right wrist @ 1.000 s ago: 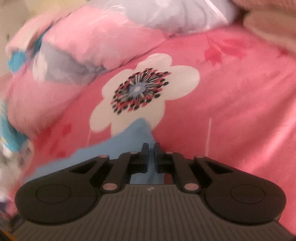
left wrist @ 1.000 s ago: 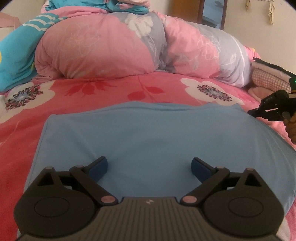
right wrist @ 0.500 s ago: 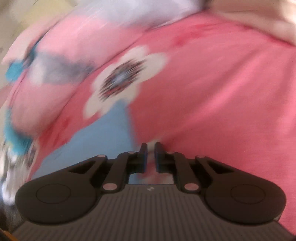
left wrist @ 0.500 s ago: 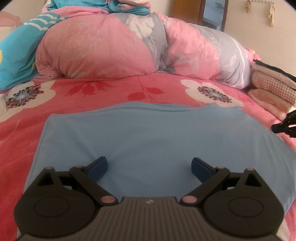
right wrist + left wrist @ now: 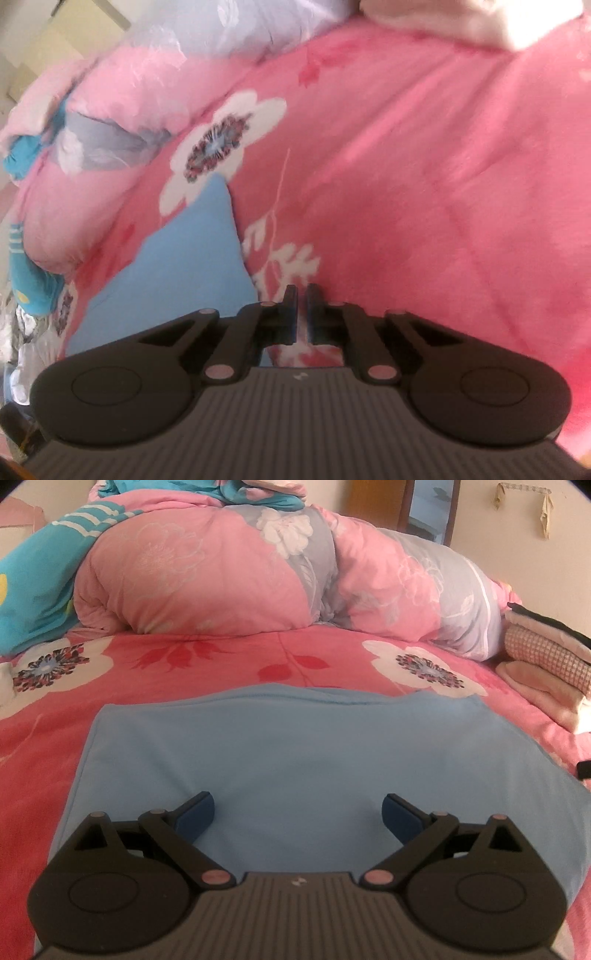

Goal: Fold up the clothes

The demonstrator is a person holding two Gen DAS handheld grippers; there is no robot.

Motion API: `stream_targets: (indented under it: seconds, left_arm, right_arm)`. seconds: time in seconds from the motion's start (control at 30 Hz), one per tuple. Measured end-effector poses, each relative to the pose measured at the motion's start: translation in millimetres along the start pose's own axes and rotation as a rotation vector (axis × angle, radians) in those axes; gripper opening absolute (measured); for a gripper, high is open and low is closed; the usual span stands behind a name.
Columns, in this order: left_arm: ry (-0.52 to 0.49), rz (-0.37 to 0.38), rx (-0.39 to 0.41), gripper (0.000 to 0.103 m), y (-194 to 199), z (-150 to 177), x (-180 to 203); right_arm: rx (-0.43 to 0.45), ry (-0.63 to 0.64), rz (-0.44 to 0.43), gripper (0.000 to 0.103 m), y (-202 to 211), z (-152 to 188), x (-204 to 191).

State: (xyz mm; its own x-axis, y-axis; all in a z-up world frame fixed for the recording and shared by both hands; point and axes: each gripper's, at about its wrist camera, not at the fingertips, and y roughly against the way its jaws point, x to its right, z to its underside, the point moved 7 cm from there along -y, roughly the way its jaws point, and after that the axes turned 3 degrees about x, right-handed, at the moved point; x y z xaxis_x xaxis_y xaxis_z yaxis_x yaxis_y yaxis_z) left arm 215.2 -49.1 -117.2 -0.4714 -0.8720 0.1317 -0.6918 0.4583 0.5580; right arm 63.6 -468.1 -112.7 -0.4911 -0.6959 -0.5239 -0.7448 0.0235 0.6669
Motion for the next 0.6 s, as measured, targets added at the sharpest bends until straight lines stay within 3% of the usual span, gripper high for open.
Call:
stream_targets:
  seconds: [0.07, 0.13, 0.2, 0.27, 0.37, 0.5, 0.6]
  left_arm:
    - [-0.001, -0.001, 0.000, 0.098, 0, 0, 0]
    - [-0.003, -0.003, 0.001, 0.098, 0, 0, 0]
    - [-0.004, -0.004, 0.001, 0.098, 0, 0, 0]
    - [-0.006, -0.006, 0.002, 0.098, 0, 0, 0]
    - [-0.008, -0.008, 0.003, 0.098, 0, 0, 0]
    - [-0.011, -0.010, 0.003, 0.098, -1, 0, 1]
    - [-0.003, -0.008, 0.014, 0.098, 2, 0, -1]
  right_arm:
    - [0.014, 0.042, 0.000, 0.010, 9, 0, -14]
    - [0.018, 0.072, -0.091, 0.012, 10, 6, -42]
    - [-0.018, 0.085, -0.168, 0.014, 0, 14, -61]
    - [-0.079, 0.068, -0.192, 0.014, -11, 29, -66]
    - [-0.095, -0.026, -0.207, 0.010, -4, 41, -33]
    - [-0.030, -0.174, -0.095, 0.012, 48, 43, 28]
    - [0.007, -0.303, -0.185, 0.017, 73, 39, 36]
